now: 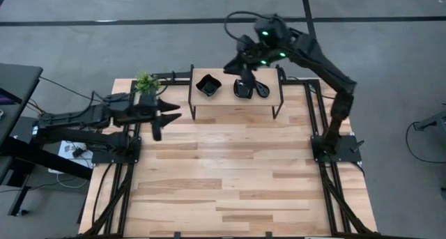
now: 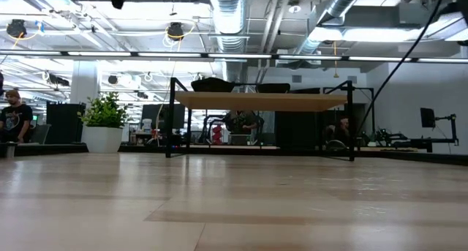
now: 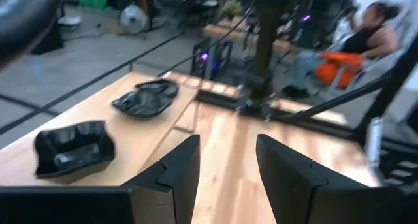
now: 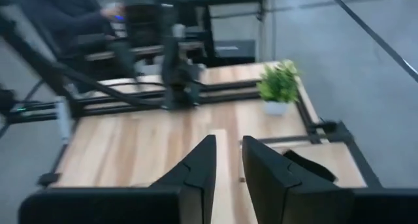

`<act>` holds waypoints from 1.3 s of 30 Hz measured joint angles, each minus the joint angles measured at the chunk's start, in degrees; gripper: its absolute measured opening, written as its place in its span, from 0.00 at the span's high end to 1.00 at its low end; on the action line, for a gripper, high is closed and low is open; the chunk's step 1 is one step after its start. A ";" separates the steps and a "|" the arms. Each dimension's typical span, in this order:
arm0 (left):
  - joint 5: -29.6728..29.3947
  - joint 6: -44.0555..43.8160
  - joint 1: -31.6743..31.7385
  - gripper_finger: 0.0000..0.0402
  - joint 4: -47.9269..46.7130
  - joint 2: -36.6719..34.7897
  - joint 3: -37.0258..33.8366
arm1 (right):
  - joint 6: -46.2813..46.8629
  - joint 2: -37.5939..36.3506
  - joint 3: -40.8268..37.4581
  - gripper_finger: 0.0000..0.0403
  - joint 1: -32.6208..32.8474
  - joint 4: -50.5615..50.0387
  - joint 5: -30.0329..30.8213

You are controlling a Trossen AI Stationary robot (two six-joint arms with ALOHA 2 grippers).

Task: Pick & Place Mini shaped plates
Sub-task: Return to Home Position

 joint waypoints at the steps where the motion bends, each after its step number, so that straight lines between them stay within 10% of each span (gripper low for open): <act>1: 0.09 -0.30 -0.74 0.62 -0.16 -1.13 0.00 | -0.08 -1.18 0.00 0.82 0.84 -0.68 0.00; 11: -2.17 -6.19 -6.89 0.62 0.28 -14.35 -7.27 | 1.67 -12.39 0.00 0.82 9.52 -7.33 1.73; 29: -5.70 -14.02 -10.19 0.62 19.61 -35.91 -37.00 | 10.38 -22.98 -0.81 0.82 35.40 -16.94 32.66; 39: -4.41 -17.66 -10.18 0.62 21.61 -39.91 -43.87 | 15.15 -44.90 -45.80 0.82 46.29 9.72 48.61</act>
